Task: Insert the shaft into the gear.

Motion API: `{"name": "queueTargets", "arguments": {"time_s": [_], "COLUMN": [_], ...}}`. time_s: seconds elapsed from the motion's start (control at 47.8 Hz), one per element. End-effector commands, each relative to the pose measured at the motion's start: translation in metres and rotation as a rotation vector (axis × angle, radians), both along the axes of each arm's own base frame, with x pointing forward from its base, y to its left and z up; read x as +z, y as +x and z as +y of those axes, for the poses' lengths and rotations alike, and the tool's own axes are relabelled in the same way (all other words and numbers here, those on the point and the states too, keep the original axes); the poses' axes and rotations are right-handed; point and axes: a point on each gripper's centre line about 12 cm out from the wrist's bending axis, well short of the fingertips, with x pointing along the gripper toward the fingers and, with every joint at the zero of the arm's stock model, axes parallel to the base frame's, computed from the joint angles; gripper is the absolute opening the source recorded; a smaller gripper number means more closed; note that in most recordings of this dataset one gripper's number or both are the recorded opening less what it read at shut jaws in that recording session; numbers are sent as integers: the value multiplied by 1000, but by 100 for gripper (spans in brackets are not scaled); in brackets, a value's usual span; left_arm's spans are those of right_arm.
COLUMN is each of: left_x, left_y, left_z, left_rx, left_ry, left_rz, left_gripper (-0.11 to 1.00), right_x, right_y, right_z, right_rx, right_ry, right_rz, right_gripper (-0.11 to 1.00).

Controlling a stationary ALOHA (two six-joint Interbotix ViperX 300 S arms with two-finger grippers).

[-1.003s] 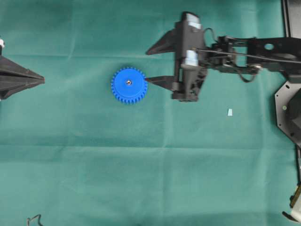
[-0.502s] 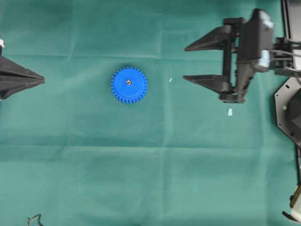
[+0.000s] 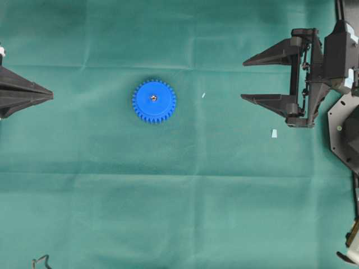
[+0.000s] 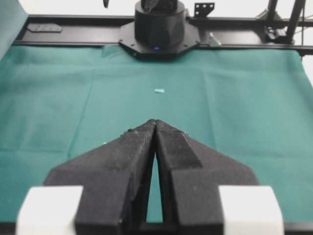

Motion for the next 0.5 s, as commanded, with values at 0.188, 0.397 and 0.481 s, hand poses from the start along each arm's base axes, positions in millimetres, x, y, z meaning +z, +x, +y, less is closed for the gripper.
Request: {"name": "queueTargets", "arguments": {"time_s": [0.188, 0.397, 0.481], "left_x": [9, 9, 9], "left_y": [3, 3, 3], "left_z": [0, 0, 0], "left_rx": [1, 1, 1], "left_ry": [3, 2, 3], "left_rz": [-21, -20, -18], "left_gripper": [0, 0, 0], "right_x": [7, 8, 8], "right_y": [2, 2, 2], "right_z": [0, 0, 0], "right_rx": [0, -1, -1], "right_ry": [-2, -3, -4], "right_rz": [-32, -43, -46], "right_gripper": [85, 85, 85]}}
